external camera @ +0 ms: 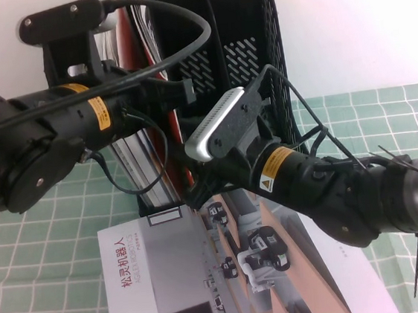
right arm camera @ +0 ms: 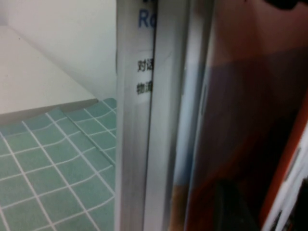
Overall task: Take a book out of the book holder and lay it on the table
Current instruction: Pick up the right side book from the book shelf
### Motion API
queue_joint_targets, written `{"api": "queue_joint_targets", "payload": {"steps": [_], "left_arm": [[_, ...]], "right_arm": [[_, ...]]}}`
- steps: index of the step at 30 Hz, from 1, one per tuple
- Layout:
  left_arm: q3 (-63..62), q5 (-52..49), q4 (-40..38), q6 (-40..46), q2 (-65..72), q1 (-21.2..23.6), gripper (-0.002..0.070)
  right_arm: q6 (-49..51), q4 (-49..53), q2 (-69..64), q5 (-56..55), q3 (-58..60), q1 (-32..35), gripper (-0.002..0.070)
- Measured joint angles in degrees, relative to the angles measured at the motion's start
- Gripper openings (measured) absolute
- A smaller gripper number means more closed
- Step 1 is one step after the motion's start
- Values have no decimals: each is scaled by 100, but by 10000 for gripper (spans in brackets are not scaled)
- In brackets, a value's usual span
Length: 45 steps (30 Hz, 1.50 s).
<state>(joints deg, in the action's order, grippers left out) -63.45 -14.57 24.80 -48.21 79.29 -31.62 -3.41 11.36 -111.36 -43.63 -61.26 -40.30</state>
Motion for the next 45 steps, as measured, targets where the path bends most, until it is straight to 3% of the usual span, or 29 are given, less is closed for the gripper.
{"api": "queue_joint_targets", "payload": {"steps": [6, 10, 13, 28, 36, 45], "left_arm": [[0, 0, 0, 0, 0, 0, -1], [0, 0, 12, 0, 0, 0, -1], [-8, -87, 23, 51, 0, 0, -1], [-8, -1282, -20, 879, -1124, -90, -1], [-8, -2256, -452, 1621, -1945, -119, -1], [84, -2850, -479, 1789, -2951, -119, -1]], "right_arm": [[-91, -68, -137, -35, -42, -9, 194], [-91, -93, -172, -106, -55, -9, 72], [-69, -133, -172, -140, -55, -22, 36], [-954, -915, 375, -175, -55, -63, 26], [-1621, -1000, 1012, -159, -55, -52, 15], [-2238, -888, 2016, 329, -55, -42, 14]]}}
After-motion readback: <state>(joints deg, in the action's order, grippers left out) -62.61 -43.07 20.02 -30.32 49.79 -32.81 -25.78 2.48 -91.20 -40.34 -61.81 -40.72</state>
